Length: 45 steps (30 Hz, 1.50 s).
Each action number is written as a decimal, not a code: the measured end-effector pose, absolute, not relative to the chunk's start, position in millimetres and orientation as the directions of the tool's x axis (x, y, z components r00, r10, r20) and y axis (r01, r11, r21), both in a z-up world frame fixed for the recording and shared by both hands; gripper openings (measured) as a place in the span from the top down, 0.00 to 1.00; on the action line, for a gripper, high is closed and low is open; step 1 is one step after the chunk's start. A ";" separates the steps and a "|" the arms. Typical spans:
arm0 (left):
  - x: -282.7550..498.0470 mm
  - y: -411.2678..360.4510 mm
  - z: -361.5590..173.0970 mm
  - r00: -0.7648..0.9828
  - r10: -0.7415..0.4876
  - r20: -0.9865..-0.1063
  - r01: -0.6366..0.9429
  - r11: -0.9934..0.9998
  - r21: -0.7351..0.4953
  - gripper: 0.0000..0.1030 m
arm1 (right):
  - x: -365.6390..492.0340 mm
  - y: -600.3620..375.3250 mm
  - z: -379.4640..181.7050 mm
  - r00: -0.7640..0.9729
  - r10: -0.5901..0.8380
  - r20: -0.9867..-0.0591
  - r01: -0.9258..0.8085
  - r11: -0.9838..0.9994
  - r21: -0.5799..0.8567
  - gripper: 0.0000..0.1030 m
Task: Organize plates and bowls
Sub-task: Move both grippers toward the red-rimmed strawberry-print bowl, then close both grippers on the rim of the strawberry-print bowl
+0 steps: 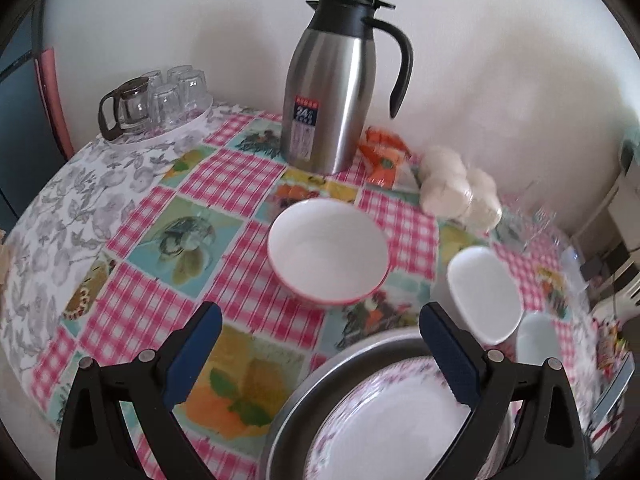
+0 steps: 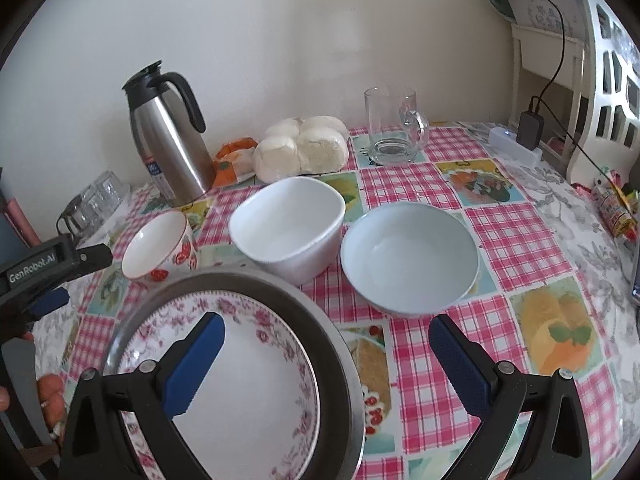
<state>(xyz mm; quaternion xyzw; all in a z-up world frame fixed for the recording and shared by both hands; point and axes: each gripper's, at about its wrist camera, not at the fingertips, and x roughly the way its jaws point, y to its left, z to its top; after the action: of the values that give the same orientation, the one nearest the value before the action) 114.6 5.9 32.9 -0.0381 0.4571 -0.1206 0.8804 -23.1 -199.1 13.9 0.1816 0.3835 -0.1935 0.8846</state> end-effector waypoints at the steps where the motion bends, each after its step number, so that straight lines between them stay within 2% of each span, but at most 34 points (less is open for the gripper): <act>1: 117.5 4.7 32.8 0.550 -0.253 -0.796 0.175 0.967 -0.187 0.04 | -21.0 -200.5 14.2 0.634 -0.195 -0.748 0.484 0.854 0.188 0.00; 5: 132.2 4.1 28.2 0.515 -0.285 -0.808 0.155 0.959 -0.239 0.04 | -9.6 -197.6 20.8 0.653 -0.183 -0.735 0.459 0.867 0.191 0.00; 9: 146.2 4.9 23.7 0.461 -0.366 -0.808 0.155 0.930 -0.333 0.04 | 3.3 -192.3 25.9 0.660 -0.177 -0.730 0.431 0.885 0.175 0.00; 14: 160.9 7.6 24.5 0.478 -0.345 -0.808 0.137 0.938 -0.319 0.04 | 23.4 -190.2 26.6 0.640 -0.165 -0.751 0.413 0.898 0.155 0.00; 18: 180.6 20.5 13.8 0.434 -0.308 -0.847 0.075 0.949 -0.306 0.04 | 39.4 -187.6 31.0 0.615 -0.173 -0.769 0.402 0.908 0.117 0.00; 28: 204.3 52.8 -11.7 0.357 -0.332 -0.873 -0.024 0.931 -0.364 0.04 | 88.3 -172.0 51.3 0.587 -0.150 -0.796 0.335 0.940 0.069 0.00; 34: 210.8 55.8 -25.9 0.318 -0.359 -0.877 -0.031 0.921 -0.388 0.05 | 116.4 -154.7 32.5 0.545 -0.101 -0.832 0.312 0.946 0.090 0.00; 36: 212.5 56.6 -30.8 0.305 -0.369 -0.878 -0.038 0.916 -0.399 0.06 | 124.6 -148.9 22.4 0.526 -0.088 -0.846 0.309 0.946 0.094 0.00; 41: 215.6 58.1 -36.4 0.292 -0.385 -0.876 -0.040 0.910 -0.413 0.25 | 144.6 -133.7 1.3 0.489 -0.069 -0.870 0.295 0.951 0.090 0.01; 45: 220.3 59.0 -46.6 0.268 -0.401 -0.876 -0.051 0.902 -0.428 0.35 | 158.4 -126.0 -11.7 0.458 -0.071 -0.886 0.293 0.953 0.075 0.15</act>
<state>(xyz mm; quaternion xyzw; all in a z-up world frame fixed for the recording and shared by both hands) 220.3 59.0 -46.6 -0.1901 0.5945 -0.1131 0.7731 158.4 -126.0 -11.7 0.1090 0.5092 -0.1075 0.8469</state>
